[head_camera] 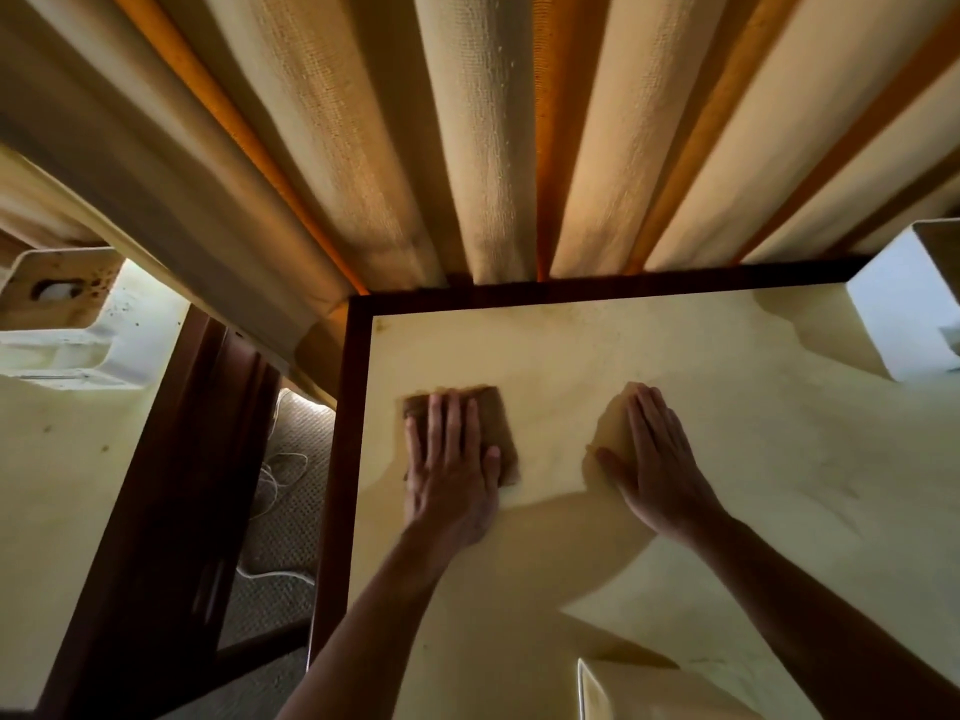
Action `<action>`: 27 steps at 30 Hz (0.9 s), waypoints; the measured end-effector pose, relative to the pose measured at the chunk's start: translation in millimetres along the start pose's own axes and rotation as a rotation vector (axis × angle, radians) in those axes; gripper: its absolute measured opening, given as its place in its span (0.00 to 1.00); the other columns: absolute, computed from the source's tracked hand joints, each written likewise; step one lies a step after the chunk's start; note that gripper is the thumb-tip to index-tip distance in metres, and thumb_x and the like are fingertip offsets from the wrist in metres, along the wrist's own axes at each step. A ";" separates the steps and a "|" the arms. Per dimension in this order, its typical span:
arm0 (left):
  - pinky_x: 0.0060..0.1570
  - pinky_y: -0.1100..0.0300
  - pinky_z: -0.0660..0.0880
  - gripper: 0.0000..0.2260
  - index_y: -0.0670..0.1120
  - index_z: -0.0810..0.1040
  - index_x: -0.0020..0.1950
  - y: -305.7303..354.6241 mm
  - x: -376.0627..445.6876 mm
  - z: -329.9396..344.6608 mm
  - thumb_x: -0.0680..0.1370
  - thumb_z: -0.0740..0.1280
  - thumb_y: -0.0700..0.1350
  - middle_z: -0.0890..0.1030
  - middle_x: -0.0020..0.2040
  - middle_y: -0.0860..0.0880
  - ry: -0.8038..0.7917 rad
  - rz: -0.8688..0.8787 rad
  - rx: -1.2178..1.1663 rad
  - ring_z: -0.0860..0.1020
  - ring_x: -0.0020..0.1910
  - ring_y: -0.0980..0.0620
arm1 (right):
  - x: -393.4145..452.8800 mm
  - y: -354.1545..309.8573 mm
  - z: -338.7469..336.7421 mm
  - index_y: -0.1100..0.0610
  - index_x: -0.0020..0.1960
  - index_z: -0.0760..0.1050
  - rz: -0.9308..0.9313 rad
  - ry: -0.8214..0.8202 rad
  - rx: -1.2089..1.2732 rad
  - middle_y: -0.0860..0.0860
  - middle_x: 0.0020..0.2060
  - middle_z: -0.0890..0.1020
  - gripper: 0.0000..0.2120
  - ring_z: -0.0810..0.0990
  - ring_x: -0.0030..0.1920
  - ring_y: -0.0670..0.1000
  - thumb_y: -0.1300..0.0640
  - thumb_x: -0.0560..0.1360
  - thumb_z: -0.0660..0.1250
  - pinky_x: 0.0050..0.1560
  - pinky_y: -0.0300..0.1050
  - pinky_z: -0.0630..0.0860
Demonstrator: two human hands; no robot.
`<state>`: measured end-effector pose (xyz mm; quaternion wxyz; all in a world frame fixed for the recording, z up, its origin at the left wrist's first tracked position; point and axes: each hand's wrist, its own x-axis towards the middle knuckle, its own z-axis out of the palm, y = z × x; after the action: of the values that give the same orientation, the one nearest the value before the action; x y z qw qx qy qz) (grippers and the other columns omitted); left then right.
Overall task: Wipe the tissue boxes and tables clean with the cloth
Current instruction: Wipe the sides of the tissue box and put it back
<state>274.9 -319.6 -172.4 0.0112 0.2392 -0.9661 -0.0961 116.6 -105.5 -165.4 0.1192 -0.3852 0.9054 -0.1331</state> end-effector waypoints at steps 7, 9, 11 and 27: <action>0.74 0.35 0.56 0.28 0.41 0.60 0.80 53.4 17.1 1.5 0.83 0.50 0.54 0.59 0.80 0.40 -0.069 0.149 0.033 0.54 0.80 0.41 | 1.1 -0.5 -0.5 0.64 0.78 0.47 0.005 0.038 0.055 0.59 0.78 0.51 0.45 0.45 0.78 0.54 0.31 0.77 0.43 0.75 0.40 0.36; 0.76 0.37 0.53 0.29 0.42 0.56 0.81 49.6 13.7 -4.2 0.84 0.48 0.56 0.54 0.81 0.41 -0.076 0.148 -0.016 0.49 0.81 0.43 | 0.5 -5.3 -5.3 0.63 0.79 0.48 0.053 0.038 0.140 0.57 0.79 0.50 0.45 0.45 0.78 0.53 0.30 0.75 0.46 0.76 0.44 0.41; 0.77 0.38 0.46 0.30 0.45 0.51 0.82 41.5 4.0 -15.2 0.83 0.47 0.58 0.48 0.82 0.44 -0.050 0.170 -0.076 0.44 0.81 0.45 | -0.6 -15.2 -13.4 0.60 0.78 0.52 0.051 0.065 0.184 0.55 0.78 0.53 0.40 0.45 0.78 0.51 0.34 0.76 0.49 0.76 0.51 0.47; 0.32 0.56 0.76 0.12 0.44 0.81 0.52 -23.2 1.7 -67.4 0.73 0.62 0.42 0.80 0.46 0.45 -0.093 0.749 0.371 0.79 0.43 0.47 | 21.6 -65.3 -31.9 0.56 0.52 0.78 -0.709 -0.085 -0.273 0.52 0.49 0.82 0.18 0.83 0.37 0.52 0.57 0.65 0.78 0.26 0.43 0.77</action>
<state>288.6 -352.6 -110.8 -0.0416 -0.1354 -0.9867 0.0797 135.3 -160.1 -116.2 0.0508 -0.6920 0.7195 -0.0280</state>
